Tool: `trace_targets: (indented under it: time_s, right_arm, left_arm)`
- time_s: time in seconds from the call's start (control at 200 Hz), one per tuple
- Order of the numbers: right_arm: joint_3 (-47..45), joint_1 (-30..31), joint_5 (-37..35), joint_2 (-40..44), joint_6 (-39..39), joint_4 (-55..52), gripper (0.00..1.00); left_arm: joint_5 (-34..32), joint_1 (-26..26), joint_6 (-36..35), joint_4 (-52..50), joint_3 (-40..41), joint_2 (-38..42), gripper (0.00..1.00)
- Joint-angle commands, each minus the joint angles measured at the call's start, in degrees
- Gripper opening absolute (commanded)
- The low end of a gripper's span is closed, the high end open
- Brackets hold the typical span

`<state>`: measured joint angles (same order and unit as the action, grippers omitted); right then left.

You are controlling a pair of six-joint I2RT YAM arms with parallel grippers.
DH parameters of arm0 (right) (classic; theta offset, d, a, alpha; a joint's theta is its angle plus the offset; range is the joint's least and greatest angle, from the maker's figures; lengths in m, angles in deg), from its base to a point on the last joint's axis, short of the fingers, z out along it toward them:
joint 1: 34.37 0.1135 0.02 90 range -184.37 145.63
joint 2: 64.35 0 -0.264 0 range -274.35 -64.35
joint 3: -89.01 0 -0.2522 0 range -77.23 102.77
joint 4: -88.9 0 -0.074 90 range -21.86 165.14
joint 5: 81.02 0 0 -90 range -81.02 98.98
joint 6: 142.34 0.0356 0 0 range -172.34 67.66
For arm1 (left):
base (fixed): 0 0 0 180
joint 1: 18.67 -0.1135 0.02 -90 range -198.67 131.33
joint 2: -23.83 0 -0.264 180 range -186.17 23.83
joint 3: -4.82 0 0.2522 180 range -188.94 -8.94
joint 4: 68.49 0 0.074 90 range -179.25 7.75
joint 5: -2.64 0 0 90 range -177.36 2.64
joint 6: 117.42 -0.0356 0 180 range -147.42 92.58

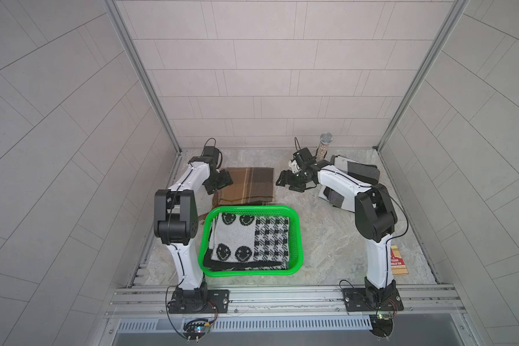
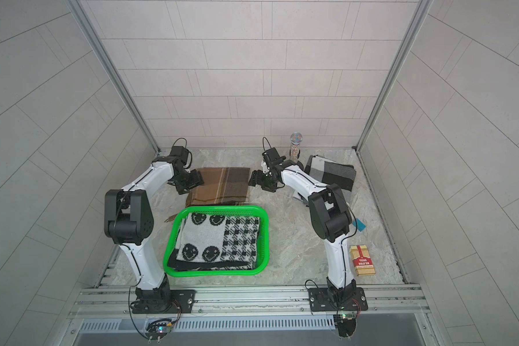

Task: Put the folded scarf in the basket
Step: Pick up the scarf at the center of the board.

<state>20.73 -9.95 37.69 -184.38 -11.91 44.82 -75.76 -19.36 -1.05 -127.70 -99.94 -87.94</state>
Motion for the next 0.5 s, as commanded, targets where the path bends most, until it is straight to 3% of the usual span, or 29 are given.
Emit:
trace_targets:
  time_s: [0.0, 0.22, 0.495]
  right_arm:
    - [3.0, 0.2, 1.7, -1.9, 0.4, -2.1, 0.79]
    - [7.2, 0.5, 3.5, -6.5, 1.6, -3.5, 0.8]
    - [12.6, 0.4, 6.6, -12.6, 3.7, -3.5, 0.8]
  left_arm:
    - [-1.8, -2.9, -2.8, -5.0, -4.7, -3.3, 0.86]
    - [6.9, -4.4, -4.6, -3.4, -10.8, -13.0, 0.86]
    - [14.4, -4.5, -4.2, 1.2, -7.0, -15.0, 0.8]
